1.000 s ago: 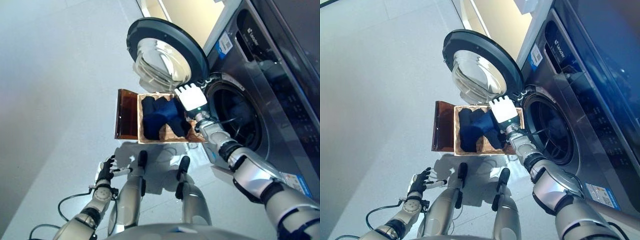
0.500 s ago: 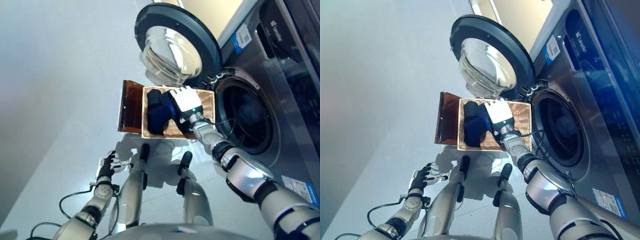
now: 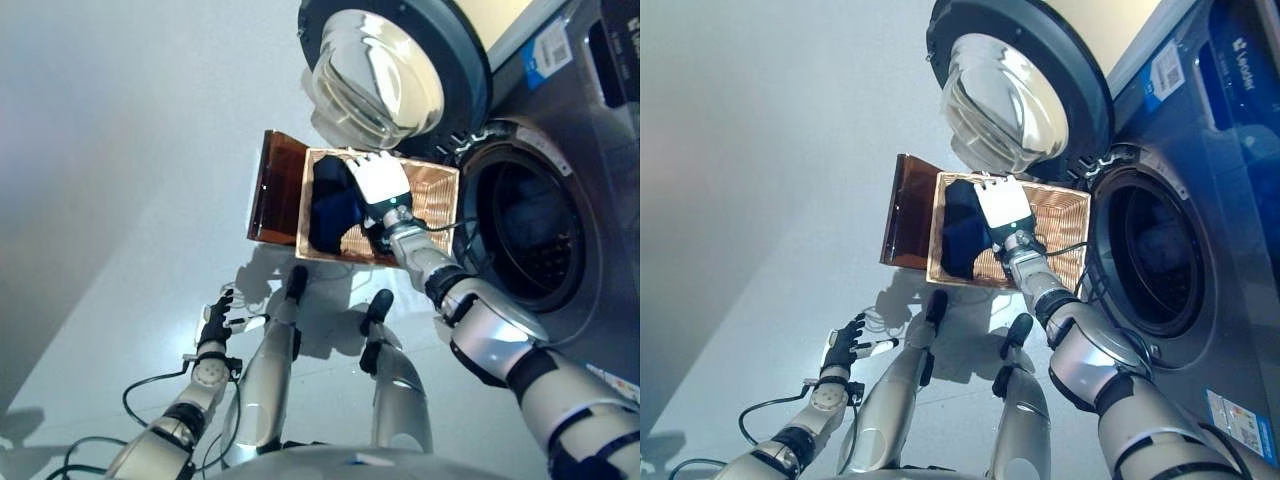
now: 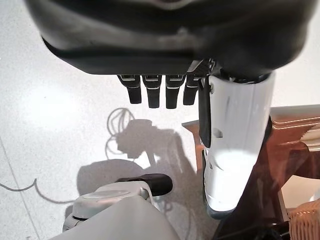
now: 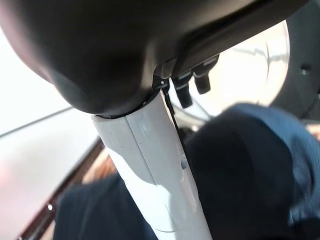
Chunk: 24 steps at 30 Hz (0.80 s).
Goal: Pick up the clothes and place them into the washing machine
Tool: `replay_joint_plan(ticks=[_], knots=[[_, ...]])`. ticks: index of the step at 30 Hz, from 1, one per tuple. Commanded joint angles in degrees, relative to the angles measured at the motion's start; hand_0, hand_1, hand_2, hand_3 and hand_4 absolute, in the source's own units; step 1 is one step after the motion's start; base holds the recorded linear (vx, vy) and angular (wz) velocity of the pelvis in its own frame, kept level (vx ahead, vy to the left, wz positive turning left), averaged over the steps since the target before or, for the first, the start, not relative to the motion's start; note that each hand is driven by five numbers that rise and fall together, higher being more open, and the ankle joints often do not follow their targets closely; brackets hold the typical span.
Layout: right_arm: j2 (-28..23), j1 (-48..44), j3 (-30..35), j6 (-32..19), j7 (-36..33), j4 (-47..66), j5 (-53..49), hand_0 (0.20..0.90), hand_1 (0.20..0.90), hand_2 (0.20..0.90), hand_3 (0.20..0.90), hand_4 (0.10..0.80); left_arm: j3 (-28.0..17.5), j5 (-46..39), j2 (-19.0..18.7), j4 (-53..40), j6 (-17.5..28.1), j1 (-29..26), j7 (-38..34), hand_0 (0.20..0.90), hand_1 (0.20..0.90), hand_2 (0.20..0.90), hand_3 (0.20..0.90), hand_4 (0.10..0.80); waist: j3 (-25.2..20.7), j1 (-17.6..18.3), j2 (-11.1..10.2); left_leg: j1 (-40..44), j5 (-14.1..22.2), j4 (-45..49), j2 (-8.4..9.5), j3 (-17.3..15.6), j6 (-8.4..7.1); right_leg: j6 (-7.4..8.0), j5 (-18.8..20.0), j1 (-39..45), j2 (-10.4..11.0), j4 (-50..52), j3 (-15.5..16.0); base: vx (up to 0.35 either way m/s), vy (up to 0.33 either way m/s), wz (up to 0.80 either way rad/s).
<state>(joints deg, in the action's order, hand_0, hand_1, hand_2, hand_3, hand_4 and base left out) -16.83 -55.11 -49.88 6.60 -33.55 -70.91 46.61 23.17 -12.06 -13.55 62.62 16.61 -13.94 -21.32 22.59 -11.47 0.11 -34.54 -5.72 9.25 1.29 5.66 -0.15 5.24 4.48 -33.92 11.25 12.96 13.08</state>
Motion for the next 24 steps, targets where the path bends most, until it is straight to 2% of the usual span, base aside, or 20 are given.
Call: replay_joint_plan(ticks=[1, 9, 22, 23, 24], knots=[[-1.82, -6.07, 0.8, 1.42, -4.82, 1.77, -1.4, 0.9, 0.9, 0.9, 0.9, 0.8, 0.13, -0.57, -2.58, -2.72, 2.13, 0.8, -2.04, 0.9, 0.9, 0.9, 0.9, 0.8, 0.29, -0.29, 0.65, -2.82, 5.52, 5.34, 1.24, -1.38, -3.04, 0.82, -3.25, 1.87, 1.37, 2.26, -1.89, 0.0, 0.0, 0.0], [-1.05, -4.56, 0.97, 0.99, -4.77, 2.91, -1.3, 0.9, 0.9, 0.9, 0.9, 0.8, 0.0, -0.1, -2.74, -4.26, 2.19, 1.65, -2.11, 0.9, 0.9, 0.9, 0.9, 0.8, 0.39, 0.37, 1.24, -3.17, 6.11, 6.47, 1.13, -1.87, -3.06, 0.68, -3.42, 0.61, 1.11, 3.17, -2.89, -0.016, 0.009, -0.03], [-2.72, -4.73, 1.49, 2.79, -3.81, -3.6, -0.74, 0.9, 0.9, 0.9, 0.9, 0.8, 1.39, -0.43, -2.76, -5.49, 2.49, 0.93, -1.71, 0.9, 0.9, 0.9, 0.9, 0.8, 0.66, 0.04, 4.31, -5.94, 5.75, 7.55, 1.78, -1.77, -3.1, 0.42, -4.26, -2.64, 1.81, 6.17, -3.09, -0.001, 0.001, 0.0], [-2.7, -4.64, 1.58, 2.89, -3.69, -4.13, -0.66, 0.9, 0.9, 0.9, 0.9, 0.8, 1.46, -0.45, -2.67, -5.48, 2.47, 0.89, -1.66, 0.9, 0.9, 0.9, 0.9, 0.8, 0.47, -0.15, 4.48, -5.39, 7.61, 7.9, 1.72, -1.61, -3.3, 0.76, -6.06, -2.42, 1.74, 7.02, -3.37, 0.088, -0.023, 0.03], [-2.95, -4.88, 1.34, 3.03, -3.53, -4.46, -0.42, 0.9, 0.9, 0.9, 0.9, 0.8, 1.46, -0.49, -2.75, -5.62, 2.54, 0.95, -1.67, 0.9, 0.9, 0.9, 0.9, 0.8, 0.5, -0.29, 4.7, -5.56, 7.55, 7.92, 1.81, -1.57, -3.28, 0.77, -6.14, -2.64, 1.83, 7.24, -3.36, -0.001, 0.003, 0.05]])
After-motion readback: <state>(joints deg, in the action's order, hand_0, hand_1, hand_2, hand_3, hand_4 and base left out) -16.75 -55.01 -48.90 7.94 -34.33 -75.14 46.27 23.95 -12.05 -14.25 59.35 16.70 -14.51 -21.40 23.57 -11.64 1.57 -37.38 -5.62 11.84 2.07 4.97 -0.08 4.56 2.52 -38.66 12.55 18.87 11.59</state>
